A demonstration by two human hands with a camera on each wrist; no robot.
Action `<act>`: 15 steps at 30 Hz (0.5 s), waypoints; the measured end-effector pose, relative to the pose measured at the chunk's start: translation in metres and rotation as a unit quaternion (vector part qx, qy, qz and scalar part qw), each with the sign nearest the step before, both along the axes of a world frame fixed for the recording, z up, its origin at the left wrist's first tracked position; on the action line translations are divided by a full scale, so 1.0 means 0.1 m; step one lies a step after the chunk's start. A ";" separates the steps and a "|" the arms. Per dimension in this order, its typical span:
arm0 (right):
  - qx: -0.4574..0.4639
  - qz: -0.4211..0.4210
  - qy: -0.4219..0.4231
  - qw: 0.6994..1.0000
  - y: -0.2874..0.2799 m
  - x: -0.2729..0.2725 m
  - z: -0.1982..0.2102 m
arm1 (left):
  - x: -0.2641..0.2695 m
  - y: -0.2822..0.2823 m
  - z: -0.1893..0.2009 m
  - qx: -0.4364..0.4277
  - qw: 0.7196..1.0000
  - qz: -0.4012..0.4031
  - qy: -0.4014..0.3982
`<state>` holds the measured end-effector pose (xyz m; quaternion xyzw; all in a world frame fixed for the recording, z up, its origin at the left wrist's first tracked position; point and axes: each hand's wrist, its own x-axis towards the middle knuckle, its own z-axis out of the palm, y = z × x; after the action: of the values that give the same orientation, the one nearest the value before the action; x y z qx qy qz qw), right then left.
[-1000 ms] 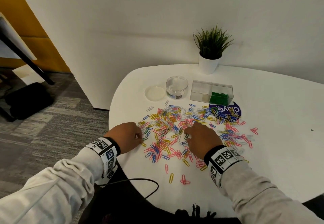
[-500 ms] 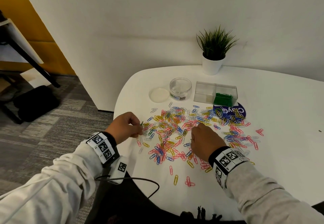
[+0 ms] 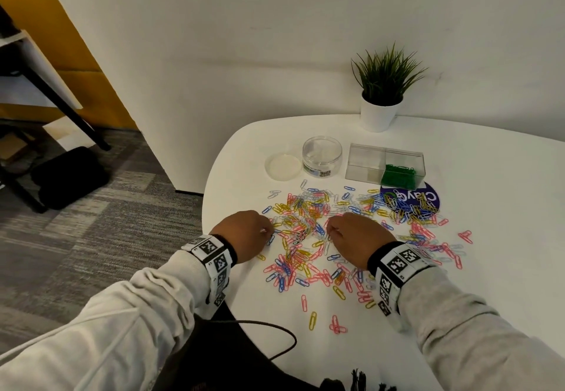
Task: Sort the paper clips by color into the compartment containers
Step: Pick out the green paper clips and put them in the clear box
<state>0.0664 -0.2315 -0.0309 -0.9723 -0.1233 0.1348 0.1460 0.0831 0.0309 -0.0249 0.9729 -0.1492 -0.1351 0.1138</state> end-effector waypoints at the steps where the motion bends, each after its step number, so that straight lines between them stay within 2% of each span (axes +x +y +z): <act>1: -0.003 -0.007 -0.001 1.000 -0.02 0.00 -0.01 | 0.00 0.00 -0.01 0.009 1.000 -0.010 -0.005; 7: 0.028 -0.054 0.009 0.998 -0.14 0.04 -0.04 | -0.03 0.02 -0.09 -0.005 0.999 -0.007 -0.050; 12: 0.014 -0.057 -0.002 0.998 -0.13 0.05 -0.05 | -0.02 -0.01 -0.11 -0.002 0.999 0.004 -0.044; 15: 0.015 -0.070 0.002 0.997 -0.14 0.04 -0.05 | -0.01 0.02 -0.09 -0.009 1.000 0.009 -0.014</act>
<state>0.0700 -0.2451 -0.0361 -0.9759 -0.0571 0.1246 0.1698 0.0822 0.0325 -0.0343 0.9749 -0.1434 -0.1194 0.1213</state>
